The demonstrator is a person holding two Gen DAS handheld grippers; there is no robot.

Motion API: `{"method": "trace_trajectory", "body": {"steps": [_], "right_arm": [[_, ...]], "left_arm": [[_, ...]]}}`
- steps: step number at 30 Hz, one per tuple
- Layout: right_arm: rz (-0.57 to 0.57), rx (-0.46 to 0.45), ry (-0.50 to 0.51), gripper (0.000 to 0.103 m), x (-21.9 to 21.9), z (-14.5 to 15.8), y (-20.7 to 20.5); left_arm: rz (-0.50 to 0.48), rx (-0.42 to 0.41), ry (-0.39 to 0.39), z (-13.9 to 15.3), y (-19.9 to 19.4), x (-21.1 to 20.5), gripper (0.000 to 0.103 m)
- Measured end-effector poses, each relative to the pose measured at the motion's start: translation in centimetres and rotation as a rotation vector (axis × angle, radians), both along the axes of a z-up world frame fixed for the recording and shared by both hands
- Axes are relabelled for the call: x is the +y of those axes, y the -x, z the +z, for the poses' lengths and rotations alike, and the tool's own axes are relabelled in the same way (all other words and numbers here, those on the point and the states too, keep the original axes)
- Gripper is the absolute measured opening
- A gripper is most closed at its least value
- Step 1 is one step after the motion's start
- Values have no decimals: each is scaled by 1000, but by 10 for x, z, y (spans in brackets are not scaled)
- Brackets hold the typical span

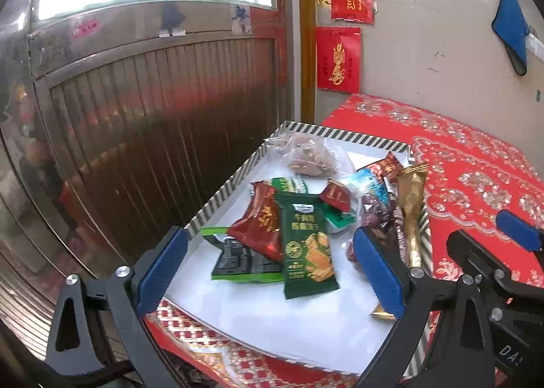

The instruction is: Organize snacks

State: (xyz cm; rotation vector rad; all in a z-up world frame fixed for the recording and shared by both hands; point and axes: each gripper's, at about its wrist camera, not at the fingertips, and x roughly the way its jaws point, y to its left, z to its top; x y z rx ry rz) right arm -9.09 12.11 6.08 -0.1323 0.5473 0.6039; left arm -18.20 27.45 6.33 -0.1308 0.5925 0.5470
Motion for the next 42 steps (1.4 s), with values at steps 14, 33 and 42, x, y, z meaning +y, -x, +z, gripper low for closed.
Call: {"method": "trace_trajectory", "body": {"steps": [14, 33, 42], "right_arm": [[11, 24, 8, 81, 3, -8, -3], [27, 36, 12, 81, 7, -12, -3], [29, 37, 18, 81, 8, -14, -2]], "left_arm": [[4, -8, -33, -2, 8, 1, 98], [9, 10, -78, -7, 14, 1, 103], [3, -3, -65, -5, 17, 3, 103]]}}
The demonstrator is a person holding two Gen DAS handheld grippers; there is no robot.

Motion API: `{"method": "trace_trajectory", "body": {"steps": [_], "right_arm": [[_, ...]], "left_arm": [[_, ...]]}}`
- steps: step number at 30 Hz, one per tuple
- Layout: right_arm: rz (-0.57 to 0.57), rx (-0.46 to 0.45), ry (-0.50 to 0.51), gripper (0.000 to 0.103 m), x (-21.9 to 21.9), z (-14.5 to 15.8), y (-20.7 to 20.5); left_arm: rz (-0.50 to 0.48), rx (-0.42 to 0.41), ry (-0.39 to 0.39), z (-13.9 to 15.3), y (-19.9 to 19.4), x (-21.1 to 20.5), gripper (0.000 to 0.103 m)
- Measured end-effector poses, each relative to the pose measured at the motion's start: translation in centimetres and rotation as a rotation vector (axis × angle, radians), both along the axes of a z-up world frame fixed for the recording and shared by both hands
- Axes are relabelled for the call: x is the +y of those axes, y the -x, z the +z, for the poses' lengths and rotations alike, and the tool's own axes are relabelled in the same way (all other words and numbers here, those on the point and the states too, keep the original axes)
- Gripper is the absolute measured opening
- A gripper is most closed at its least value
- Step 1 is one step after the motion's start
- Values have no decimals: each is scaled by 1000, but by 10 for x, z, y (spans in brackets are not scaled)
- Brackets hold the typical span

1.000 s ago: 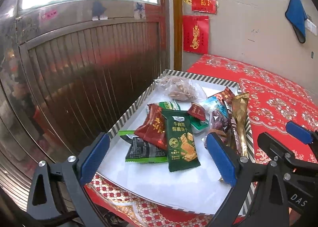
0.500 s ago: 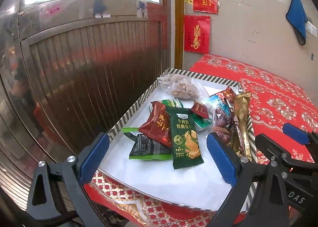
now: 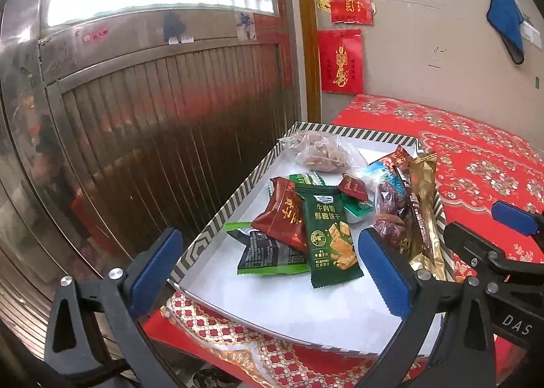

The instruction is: Organize snacks

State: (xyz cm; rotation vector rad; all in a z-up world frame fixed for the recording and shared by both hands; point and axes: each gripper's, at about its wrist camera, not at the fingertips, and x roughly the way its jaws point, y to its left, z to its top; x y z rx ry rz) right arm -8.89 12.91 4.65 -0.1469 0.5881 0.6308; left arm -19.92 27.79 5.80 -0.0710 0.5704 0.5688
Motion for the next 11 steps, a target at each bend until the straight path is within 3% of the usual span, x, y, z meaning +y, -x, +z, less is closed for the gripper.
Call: {"method": "trace_trajectory", "body": {"steps": [11], "right_arm": [[0, 13, 1, 81, -1, -2, -1]], "left_arm": [[-16, 4, 14, -1, -1, -1, 103]]}}
